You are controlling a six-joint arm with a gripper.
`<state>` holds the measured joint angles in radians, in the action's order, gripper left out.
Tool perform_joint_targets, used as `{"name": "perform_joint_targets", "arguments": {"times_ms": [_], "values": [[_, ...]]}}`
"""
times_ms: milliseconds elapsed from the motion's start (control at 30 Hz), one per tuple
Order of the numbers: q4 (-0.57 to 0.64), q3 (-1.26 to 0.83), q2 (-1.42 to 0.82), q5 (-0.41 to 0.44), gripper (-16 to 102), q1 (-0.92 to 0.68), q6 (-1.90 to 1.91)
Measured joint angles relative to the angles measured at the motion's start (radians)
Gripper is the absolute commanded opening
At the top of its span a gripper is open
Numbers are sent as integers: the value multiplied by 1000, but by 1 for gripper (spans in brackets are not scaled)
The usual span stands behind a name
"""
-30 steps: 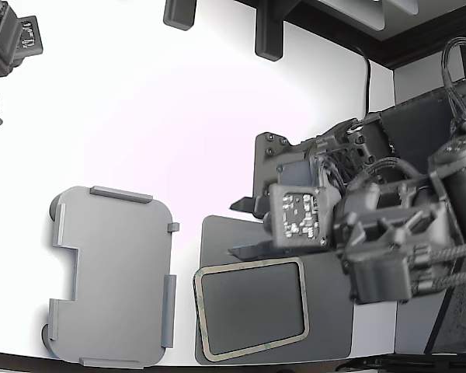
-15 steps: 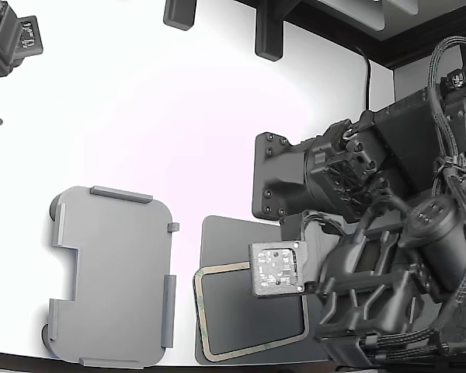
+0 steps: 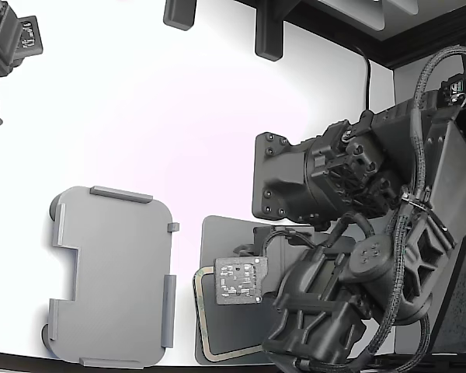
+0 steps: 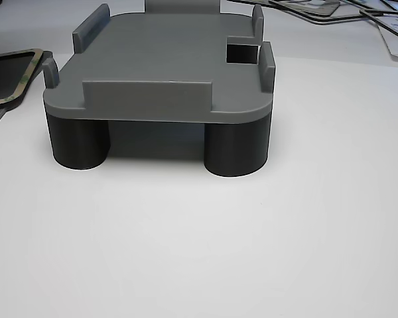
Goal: Move top rectangular frame to the holder.
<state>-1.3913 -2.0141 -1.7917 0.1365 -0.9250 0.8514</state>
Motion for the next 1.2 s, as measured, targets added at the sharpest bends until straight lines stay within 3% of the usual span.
{"name": "perform_joint_targets", "arguments": {"times_ms": [300,967,1200], "values": [[67,-48,29,11,84,-6,-44],[97,-83,26,12,69,5,-80],[110,-95,29,14,58,25,-106]]}}
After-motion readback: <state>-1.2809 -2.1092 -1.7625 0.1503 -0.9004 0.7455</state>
